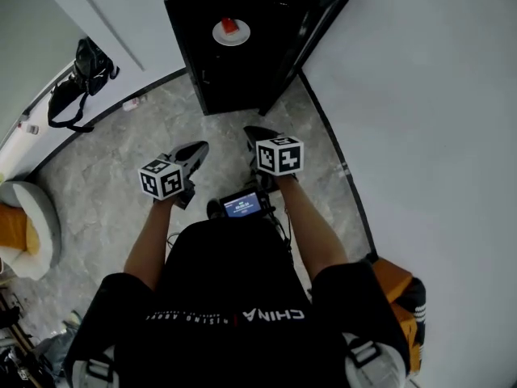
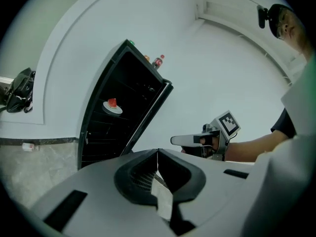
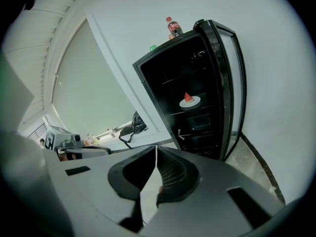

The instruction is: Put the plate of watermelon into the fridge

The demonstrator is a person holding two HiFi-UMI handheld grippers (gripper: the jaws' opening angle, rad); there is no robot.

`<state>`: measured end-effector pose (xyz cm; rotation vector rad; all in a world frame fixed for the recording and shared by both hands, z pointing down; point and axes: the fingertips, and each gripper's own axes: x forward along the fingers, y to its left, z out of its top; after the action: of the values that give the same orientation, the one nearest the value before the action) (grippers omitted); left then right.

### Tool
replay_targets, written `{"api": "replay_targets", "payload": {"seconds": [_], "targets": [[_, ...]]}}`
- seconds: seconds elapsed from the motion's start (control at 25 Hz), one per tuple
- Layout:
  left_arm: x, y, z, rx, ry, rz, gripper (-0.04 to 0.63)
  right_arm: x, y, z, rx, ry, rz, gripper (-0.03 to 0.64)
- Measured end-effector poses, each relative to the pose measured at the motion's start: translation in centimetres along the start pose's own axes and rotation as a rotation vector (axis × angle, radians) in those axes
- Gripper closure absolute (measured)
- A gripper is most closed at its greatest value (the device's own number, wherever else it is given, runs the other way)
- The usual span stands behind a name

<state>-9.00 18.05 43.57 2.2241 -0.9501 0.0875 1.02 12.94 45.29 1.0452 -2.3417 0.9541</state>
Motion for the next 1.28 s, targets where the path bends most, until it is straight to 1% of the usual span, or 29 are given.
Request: {"api": "replay_targets", "payload": {"seconds": [0.16,0.32,0.4,0.52,0.64,0.84,1.0,1.12,1.28], "targets": [[-2.2,-0.9,-2.9,0.002,0.037,-0.036,0.581,-1.5,2.5,-3.1,0.017,0.001,-0.032,0.595],[-2.7,-2.1,-5.0,-0.010,0.058,-0.057,0.581,-3.0,3.3,-5.7,0.022,0.018,-0.046,0.597],[-2.6,-3.0,-5.7,-0.013,0.056,-0.065,0.581,-3.8,3.1,-6.5,0.010,0.030,-0.054,0.597],[-2.1,-3.8,-5.9,-0.021,0.044,-0.061,0.581,-4.6,2.6,-6.3,-0.007,0.038,-0.066,0.598],[-1.3,-4.5,-5.9,-0.028,0.027,-0.045,0.581,-5.5,1.9,-6.0,-0.027,0.038,-0.069,0.598],[1.3,-5.4,-5.2,-0.014,-0.007,0.035,0.581,-7.3,-0.3,-5.7,-0.072,0.058,-0.053,0.598],[3.3,-7.0,-5.1,0.032,0.010,0.062,0.581,-8.0,-2.1,-4.5,-0.096,0.061,-0.026,0.598],[4.2,-7.2,-4.9,0.054,0.029,0.082,0.581,-7.5,-2.7,-3.7,-0.109,0.059,0.002,0.598],[4.7,-7.2,-4.3,0.084,0.045,0.099,0.581,-6.7,-2.8,-3.3,-0.089,0.052,0.033,0.598]]}}
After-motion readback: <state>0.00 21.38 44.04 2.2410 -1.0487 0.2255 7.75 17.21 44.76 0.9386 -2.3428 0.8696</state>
